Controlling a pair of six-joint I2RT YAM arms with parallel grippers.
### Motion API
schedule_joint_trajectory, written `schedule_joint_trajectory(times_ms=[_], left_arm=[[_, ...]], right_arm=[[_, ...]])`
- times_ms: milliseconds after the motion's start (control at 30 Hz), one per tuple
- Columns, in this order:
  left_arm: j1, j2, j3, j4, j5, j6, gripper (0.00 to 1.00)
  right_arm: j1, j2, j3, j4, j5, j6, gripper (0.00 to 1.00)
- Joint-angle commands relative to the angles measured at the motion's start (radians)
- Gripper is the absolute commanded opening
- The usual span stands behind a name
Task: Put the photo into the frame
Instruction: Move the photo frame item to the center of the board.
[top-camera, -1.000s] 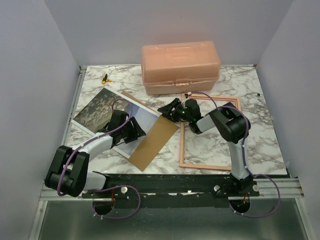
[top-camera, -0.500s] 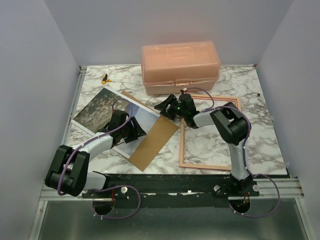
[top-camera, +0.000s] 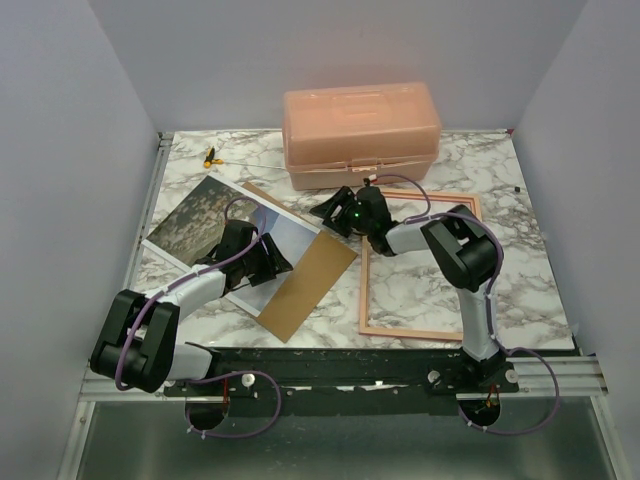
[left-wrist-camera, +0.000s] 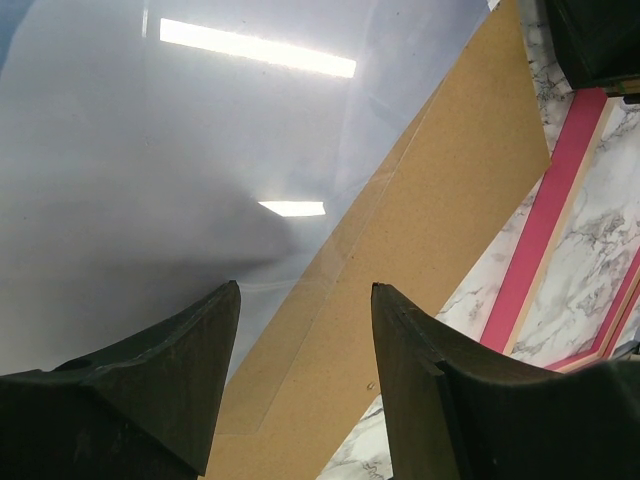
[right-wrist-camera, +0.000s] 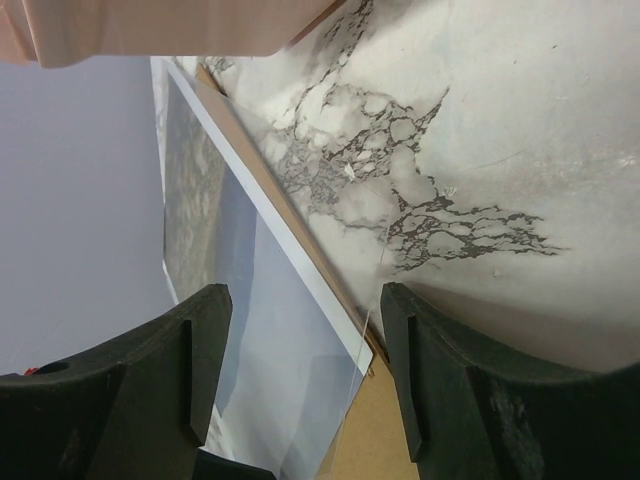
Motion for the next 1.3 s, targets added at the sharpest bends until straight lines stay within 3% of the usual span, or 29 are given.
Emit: schedule_joint_trajectory(times_ms=[0,400,933,1000,1167,1267], left_arm=[[-0.008,0.04,-0.035,-0.087,-0.003,0.028,0.57],[-0.026,0.051,-0.024,-0.064,0.02,0.034,0.57],[-0.045,0.1,-0.017,-0.043,0.036,0.038,0.57],[-0.049,0.103,-0.014,-0.041,0.036,0.038,0.57],[-0.058,0.078,-0.014,-0.04,0.034,0.043,0.59],[-0.064,0.031,-0.016,-0.039,0.034,0.05,0.64]], right_arm=[[-0.029,0.039,-0.029,-0.191,0.103,-0.051,0.7],[-0.033,0.178,0.03,-0.018,-0.142,0.007,0.7],[-0.027,0.231,-0.016,0.231,-0.275,0.101,0.61],[-0.024,0.237,-0.023,0.248,-0.273,0.114,0.56],[-0.021,0.238,-0.034,0.266,-0.261,0.129,0.17],[-0.022,0.22,-0.05,0.271,-0.246,0.126,0.02]])
